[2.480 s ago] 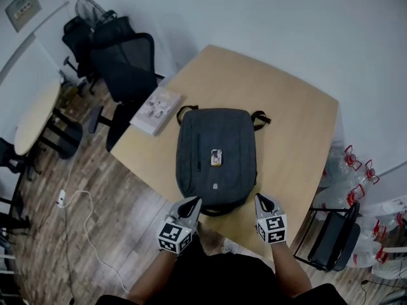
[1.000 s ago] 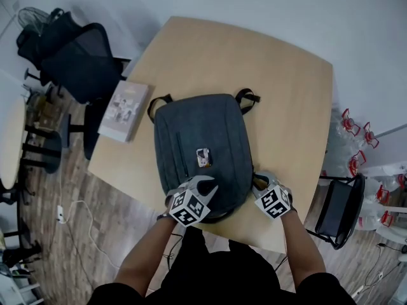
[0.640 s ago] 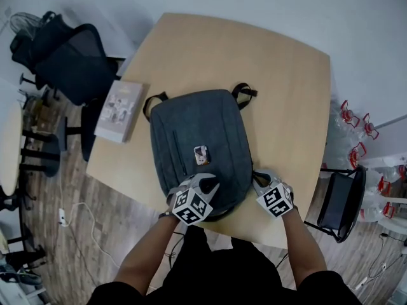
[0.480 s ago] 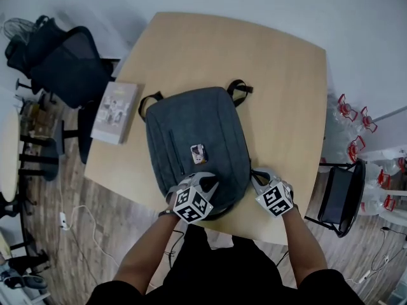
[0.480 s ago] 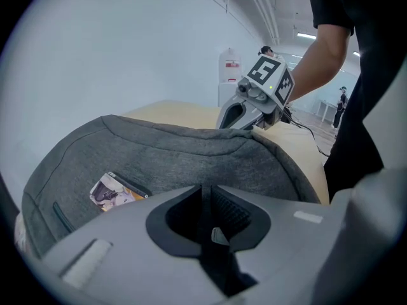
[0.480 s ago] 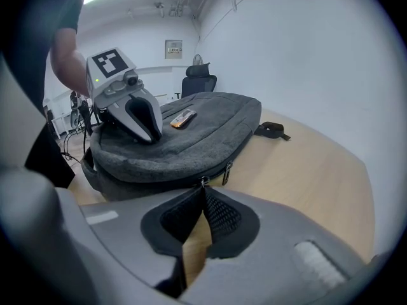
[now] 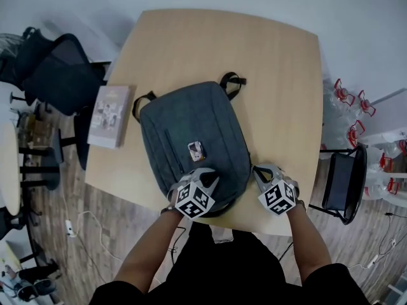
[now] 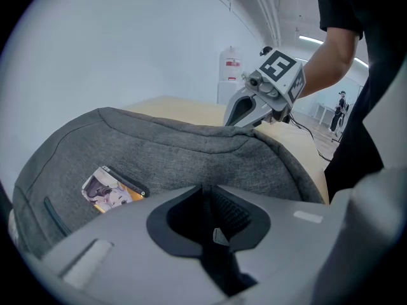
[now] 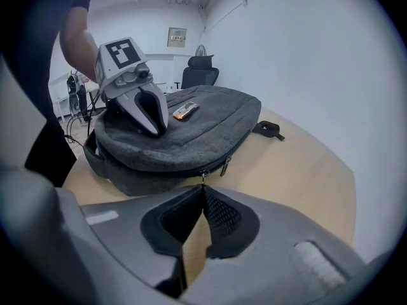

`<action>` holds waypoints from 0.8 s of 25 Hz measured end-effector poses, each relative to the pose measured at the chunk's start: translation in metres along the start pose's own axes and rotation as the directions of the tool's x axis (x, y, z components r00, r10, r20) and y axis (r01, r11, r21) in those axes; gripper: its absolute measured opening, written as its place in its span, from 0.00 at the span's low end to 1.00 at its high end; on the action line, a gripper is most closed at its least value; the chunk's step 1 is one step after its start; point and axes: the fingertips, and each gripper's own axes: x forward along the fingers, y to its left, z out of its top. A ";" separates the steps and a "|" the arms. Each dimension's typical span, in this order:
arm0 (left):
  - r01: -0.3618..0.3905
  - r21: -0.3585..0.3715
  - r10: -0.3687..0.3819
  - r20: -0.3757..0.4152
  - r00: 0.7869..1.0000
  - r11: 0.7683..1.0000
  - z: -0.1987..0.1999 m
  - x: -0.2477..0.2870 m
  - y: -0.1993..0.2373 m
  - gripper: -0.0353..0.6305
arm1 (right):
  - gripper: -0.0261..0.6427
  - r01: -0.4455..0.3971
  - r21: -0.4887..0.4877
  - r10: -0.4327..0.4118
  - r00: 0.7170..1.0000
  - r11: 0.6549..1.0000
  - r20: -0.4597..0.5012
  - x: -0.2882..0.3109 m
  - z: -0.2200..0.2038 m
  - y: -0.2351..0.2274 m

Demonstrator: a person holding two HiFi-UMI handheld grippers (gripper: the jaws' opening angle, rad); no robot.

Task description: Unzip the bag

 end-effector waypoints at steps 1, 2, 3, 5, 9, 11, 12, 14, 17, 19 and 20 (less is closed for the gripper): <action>0.002 -0.004 -0.002 -0.003 1.000 1.000 0.000 0.001 0.000 0.15 | 0.06 -0.001 -0.011 0.001 1.000 1.000 -0.008 -0.002 -0.001 0.003; 0.002 -0.008 -0.002 -0.005 1.000 1.000 0.000 0.001 0.001 0.15 | 0.06 -0.004 -0.022 0.004 1.000 1.000 -0.015 -0.004 -0.002 0.005; 0.002 -0.014 -0.002 -0.007 1.000 1.000 0.000 0.001 0.001 0.14 | 0.06 -0.008 -0.034 0.007 1.000 0.999 -0.020 -0.006 -0.002 0.008; 0.003 -0.027 -0.003 -0.013 1.000 1.000 0.000 0.002 0.003 0.14 | 0.06 -0.015 -0.055 0.013 1.000 0.998 -0.026 -0.009 -0.003 0.015; 0.003 -0.051 -0.004 -0.014 1.000 0.999 0.000 0.002 0.006 0.13 | 0.06 -0.026 -0.084 0.024 0.999 0.996 -0.031 -0.017 -0.003 0.026; 0.000 -0.063 -0.001 -0.012 1.000 0.998 0.000 0.003 0.007 0.13 | 0.06 -0.031 -0.098 0.028 0.999 0.995 -0.032 -0.021 -0.003 0.032; -0.003 -0.068 0.002 -0.011 1.000 0.998 0.001 0.003 0.008 0.13 | 0.06 -0.031 -0.100 0.028 0.999 0.995 -0.032 -0.023 -0.003 0.034; -0.010 -0.077 0.009 -0.007 1.000 0.997 0.004 0.006 0.009 0.12 | 0.06 -0.025 -0.092 0.022 0.999 0.995 -0.030 -0.027 -0.003 0.038; -0.025 -0.106 0.024 -0.006 1.000 0.994 0.012 0.012 0.013 0.12 | 0.06 -0.024 -0.103 0.020 0.999 0.994 -0.037 -0.032 -0.005 0.042; -0.043 -0.129 0.042 -0.011 0.999 0.991 0.018 0.017 0.017 0.12 | 0.06 -0.032 -0.109 0.028 0.999 0.994 -0.041 -0.034 -0.007 0.047; -0.058 -0.137 0.057 -0.011 0.998 0.989 0.021 0.019 0.018 0.12 | 0.06 -0.038 -0.109 0.033 0.999 0.993 -0.041 -0.036 -0.007 0.050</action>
